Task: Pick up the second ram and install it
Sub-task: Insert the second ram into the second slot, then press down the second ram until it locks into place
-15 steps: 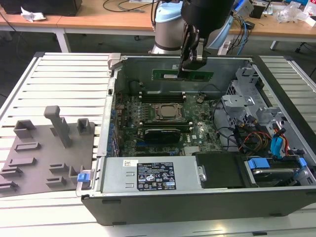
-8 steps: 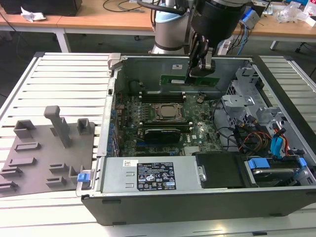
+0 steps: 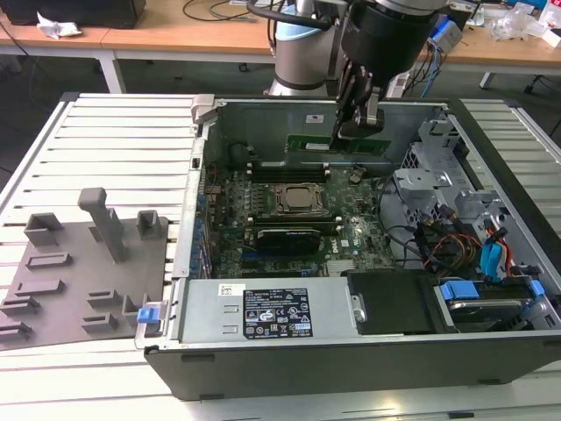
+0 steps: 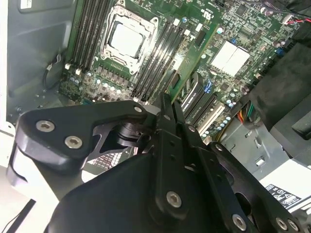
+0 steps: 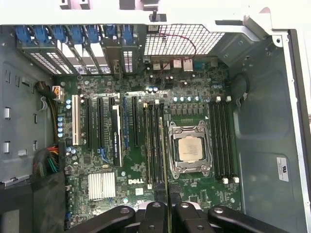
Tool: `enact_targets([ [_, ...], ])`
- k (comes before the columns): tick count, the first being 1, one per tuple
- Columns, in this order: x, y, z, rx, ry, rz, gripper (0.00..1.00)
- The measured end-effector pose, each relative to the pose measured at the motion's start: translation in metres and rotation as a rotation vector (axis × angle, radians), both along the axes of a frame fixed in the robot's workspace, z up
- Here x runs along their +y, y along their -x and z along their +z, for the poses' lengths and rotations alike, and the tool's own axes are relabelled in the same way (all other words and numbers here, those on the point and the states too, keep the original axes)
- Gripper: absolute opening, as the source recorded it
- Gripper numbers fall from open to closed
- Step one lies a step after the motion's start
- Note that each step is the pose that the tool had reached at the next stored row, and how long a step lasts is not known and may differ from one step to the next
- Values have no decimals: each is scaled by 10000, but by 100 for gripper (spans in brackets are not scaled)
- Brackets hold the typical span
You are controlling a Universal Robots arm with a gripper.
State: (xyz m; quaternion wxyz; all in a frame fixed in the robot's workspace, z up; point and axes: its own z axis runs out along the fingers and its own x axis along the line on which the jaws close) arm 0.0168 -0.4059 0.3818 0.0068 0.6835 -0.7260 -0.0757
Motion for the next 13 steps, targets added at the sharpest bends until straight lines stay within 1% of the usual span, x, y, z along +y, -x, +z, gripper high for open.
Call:
enact_targets([
  [9, 0, 0, -2, 0, 0, -1, 14],
  [11, 0, 1, -19, -1, -25, -2, 14],
  [12, 0, 1, -26, 0, -56, -3, 14],
  [13, 0, 1, -47, 0, -163, -1, 14],
])
